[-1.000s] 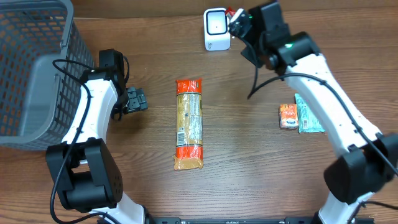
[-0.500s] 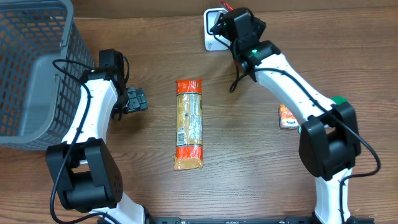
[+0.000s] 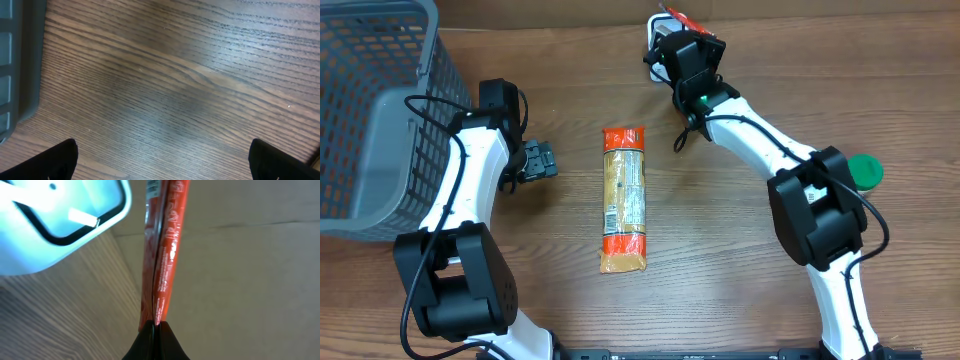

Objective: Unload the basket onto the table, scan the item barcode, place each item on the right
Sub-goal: 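Hold the red stick packet under the white scanner with the right gripper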

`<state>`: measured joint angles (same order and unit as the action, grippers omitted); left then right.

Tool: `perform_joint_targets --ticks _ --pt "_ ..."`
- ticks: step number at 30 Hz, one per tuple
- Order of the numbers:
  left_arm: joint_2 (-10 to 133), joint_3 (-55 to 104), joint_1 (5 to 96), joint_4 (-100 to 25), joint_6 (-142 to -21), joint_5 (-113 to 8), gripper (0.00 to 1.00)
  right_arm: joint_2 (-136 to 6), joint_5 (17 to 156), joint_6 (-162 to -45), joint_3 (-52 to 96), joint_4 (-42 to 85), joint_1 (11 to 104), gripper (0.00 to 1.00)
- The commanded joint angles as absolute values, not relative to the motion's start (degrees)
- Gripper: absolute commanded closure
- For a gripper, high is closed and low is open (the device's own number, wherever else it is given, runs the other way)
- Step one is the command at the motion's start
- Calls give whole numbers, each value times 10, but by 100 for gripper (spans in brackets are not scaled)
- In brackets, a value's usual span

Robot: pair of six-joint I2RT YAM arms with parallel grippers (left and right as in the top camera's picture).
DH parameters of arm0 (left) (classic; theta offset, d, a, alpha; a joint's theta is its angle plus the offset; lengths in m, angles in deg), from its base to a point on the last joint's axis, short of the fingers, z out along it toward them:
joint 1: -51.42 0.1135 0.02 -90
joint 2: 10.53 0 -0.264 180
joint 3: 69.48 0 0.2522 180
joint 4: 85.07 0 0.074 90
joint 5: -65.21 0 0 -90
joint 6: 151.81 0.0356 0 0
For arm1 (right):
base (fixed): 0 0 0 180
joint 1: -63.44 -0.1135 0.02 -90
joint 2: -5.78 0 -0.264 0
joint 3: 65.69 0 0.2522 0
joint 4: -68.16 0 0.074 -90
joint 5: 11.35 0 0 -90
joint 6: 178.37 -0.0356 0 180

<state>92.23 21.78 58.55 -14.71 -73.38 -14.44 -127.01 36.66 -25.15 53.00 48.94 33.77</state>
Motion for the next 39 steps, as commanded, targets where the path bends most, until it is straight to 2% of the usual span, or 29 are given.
perform_joint_targets --ticks 1,39 --pt "910 220 585 -148 -725 -139 0 -1279 362 -248 544 496 336 97" --pt "910 220 585 -148 -725 -139 0 -1317 346 -284 542 505 321 97"
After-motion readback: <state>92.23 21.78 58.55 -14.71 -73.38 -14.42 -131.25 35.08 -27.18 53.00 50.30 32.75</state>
